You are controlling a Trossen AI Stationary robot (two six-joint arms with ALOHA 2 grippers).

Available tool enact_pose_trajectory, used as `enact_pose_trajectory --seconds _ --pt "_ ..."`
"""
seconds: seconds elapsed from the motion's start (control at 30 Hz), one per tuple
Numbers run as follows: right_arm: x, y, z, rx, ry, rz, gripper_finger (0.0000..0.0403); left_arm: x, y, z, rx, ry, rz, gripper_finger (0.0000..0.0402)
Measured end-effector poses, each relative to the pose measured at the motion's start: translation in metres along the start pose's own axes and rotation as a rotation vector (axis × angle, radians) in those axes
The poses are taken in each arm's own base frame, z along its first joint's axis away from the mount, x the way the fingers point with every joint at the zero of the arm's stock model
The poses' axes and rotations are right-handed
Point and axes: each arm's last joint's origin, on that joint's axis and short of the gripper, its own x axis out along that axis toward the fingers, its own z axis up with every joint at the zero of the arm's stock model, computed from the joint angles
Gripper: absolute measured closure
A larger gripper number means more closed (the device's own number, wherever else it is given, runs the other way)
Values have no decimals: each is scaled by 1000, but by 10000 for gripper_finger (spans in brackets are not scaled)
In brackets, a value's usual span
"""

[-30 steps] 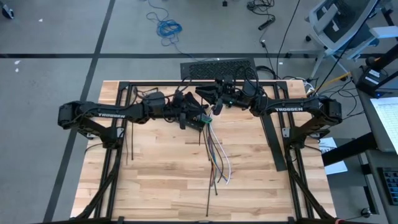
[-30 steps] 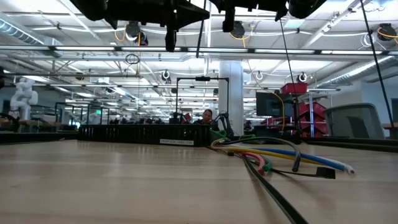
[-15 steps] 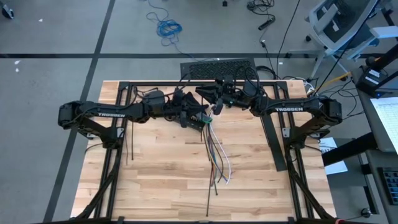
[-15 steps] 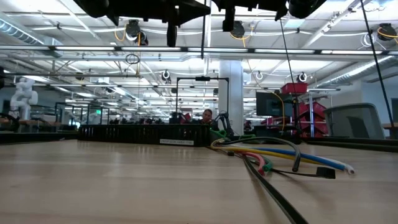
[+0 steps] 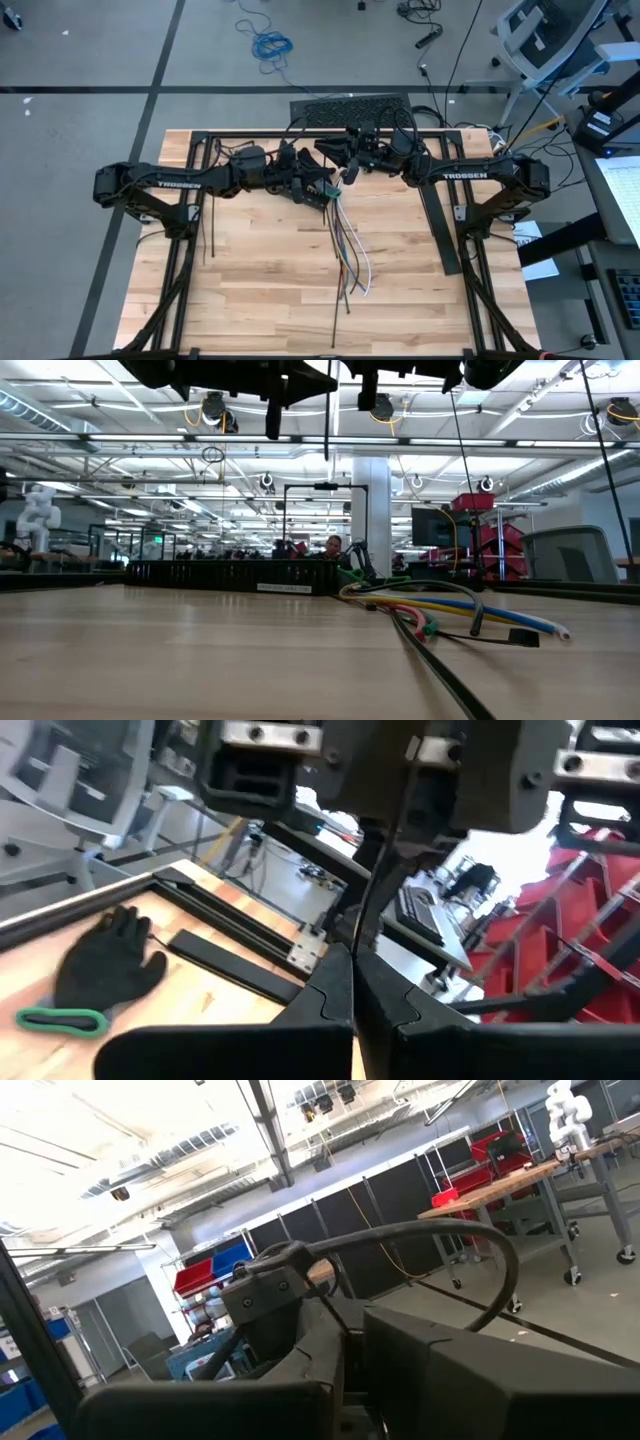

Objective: Ziptie cables
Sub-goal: Insert the black zip tie into the lock head

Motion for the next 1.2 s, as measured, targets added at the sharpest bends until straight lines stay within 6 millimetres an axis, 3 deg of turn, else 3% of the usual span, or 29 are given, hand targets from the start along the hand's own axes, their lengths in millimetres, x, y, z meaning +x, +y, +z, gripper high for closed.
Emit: enact_pose_trajectory --seconds 0.33,0.6,1.03,1.2 --pt "0 0 0 -3 1 2 369 -7 -4 8 44 -34 9 401" --pt "0 0 0 -8 5 15 369 -7 -2 1 16 41 22 401" --pt "0 1 1 -9 3 23 369 -7 -2 2 16 20 44 401" --pt "0 1 0 -14 4 26 394 -7 -1 3 16 9 55 401"
